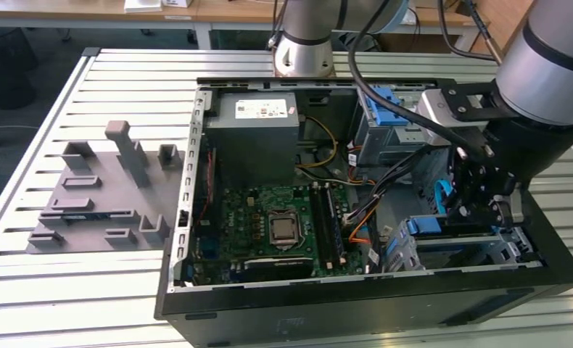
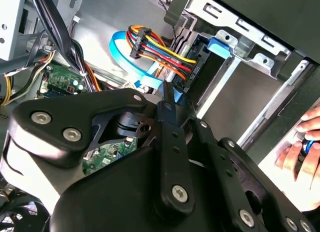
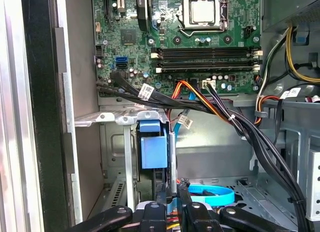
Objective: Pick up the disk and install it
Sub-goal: 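Insert the second disk wire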
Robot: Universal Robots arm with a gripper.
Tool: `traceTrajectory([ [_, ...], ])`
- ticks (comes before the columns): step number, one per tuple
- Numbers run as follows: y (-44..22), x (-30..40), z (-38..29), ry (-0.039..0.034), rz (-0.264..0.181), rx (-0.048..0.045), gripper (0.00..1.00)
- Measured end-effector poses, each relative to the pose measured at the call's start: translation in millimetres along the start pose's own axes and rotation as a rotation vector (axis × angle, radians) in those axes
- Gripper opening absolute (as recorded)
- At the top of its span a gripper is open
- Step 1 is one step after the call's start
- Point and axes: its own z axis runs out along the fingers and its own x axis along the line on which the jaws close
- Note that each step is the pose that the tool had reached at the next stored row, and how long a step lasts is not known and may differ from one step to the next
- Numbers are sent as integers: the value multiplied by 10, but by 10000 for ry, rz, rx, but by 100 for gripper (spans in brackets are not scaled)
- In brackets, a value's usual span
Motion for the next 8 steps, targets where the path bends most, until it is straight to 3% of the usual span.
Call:
traceTrajectory([
  [2,0,5,0,0,0,0,22],
  [3,0,10,0,-1,0,0,16],
  [8,-3,72,-2,-23,2,-1,16],
])
